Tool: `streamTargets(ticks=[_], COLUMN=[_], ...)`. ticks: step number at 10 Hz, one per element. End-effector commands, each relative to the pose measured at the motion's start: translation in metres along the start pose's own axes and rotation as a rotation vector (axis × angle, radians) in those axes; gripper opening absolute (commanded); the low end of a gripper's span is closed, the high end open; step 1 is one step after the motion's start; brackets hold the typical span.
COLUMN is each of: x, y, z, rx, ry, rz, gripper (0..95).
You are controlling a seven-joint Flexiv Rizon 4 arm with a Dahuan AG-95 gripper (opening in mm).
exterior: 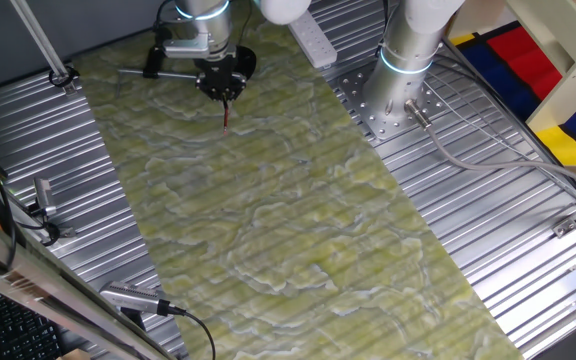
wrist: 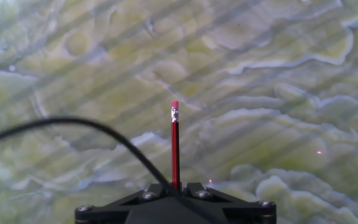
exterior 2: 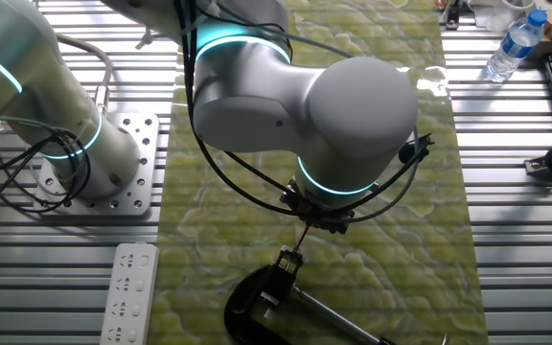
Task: Insert the pencil into the pencil sharpener
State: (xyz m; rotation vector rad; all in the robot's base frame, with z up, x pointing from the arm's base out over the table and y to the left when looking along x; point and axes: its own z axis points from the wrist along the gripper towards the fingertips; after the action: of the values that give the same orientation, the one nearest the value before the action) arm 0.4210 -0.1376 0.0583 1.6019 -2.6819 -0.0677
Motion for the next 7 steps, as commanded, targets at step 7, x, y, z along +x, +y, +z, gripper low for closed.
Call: streamTargets(ticks=[7], x=[0.0069], y=[0.0012], z=[-0.0009], rx=[0.003], ry=[0.003], rz=[-0.017], gripper=[0.0])
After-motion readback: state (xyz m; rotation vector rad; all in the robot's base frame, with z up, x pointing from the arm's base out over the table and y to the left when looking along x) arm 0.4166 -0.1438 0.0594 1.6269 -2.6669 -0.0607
